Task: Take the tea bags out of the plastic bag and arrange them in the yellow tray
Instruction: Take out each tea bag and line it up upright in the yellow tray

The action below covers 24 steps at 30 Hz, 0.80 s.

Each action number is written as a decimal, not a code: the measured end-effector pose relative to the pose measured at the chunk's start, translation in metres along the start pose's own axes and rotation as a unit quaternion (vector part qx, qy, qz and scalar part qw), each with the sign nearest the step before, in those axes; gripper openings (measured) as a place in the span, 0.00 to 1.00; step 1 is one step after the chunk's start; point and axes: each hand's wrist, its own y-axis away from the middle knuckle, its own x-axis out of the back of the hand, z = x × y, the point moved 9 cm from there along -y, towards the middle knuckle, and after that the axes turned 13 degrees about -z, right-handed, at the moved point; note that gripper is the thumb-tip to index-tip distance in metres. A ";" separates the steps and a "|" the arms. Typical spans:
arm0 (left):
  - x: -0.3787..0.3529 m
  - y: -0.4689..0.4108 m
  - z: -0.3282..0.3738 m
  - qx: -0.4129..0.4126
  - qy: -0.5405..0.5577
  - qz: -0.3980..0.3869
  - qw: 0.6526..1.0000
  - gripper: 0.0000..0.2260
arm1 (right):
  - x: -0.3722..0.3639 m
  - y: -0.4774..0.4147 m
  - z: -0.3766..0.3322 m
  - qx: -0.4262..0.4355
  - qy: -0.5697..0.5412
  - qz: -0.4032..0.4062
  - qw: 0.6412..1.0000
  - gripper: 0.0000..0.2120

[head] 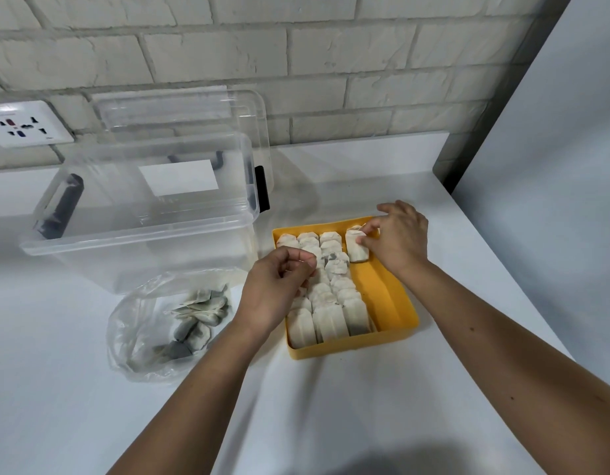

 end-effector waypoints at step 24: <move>0.158 0.118 0.004 0.021 -0.147 0.144 0.978 0.01 | -0.009 0.145 -0.176 0.234 -0.329 -0.073 0.912 0.08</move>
